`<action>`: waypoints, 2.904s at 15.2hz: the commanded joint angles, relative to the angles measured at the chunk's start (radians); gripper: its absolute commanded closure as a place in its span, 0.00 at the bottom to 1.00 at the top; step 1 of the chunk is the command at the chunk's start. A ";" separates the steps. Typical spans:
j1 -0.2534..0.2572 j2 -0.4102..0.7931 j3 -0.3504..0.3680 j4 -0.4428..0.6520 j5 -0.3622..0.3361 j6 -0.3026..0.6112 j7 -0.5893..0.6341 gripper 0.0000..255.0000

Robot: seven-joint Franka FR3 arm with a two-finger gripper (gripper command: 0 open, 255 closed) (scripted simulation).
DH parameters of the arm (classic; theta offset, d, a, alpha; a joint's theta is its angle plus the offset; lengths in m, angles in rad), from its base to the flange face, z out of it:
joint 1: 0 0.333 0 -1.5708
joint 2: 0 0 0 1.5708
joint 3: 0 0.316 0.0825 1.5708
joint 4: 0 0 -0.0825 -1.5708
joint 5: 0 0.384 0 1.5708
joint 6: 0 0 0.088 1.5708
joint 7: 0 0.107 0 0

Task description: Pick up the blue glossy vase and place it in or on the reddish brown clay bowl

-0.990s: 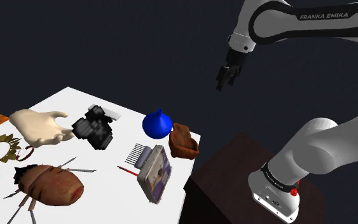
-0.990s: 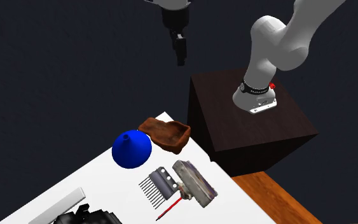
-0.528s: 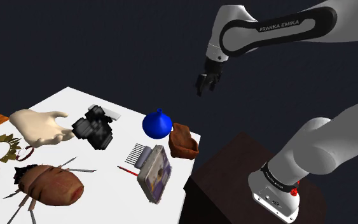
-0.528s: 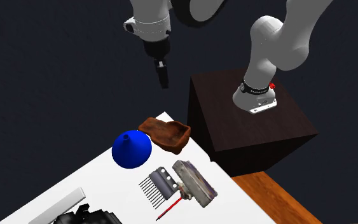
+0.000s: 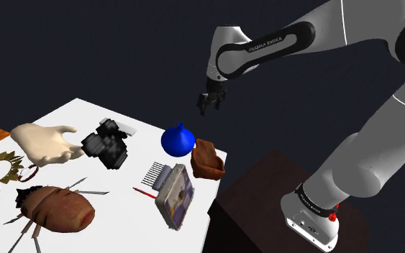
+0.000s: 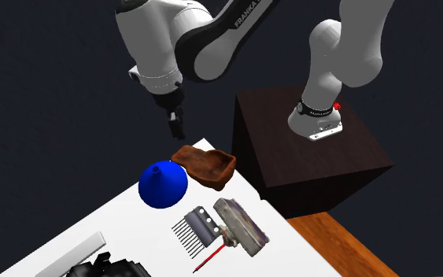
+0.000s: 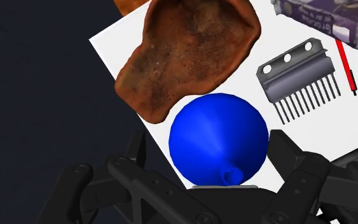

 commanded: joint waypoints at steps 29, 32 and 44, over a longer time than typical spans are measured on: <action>0.067 0.562 0.001 0.407 -0.068 0.137 0.102 1.00; 0.067 0.562 0.001 0.407 -0.068 0.137 0.102 1.00; 0.063 0.498 0.006 0.409 -0.061 0.071 0.099 1.00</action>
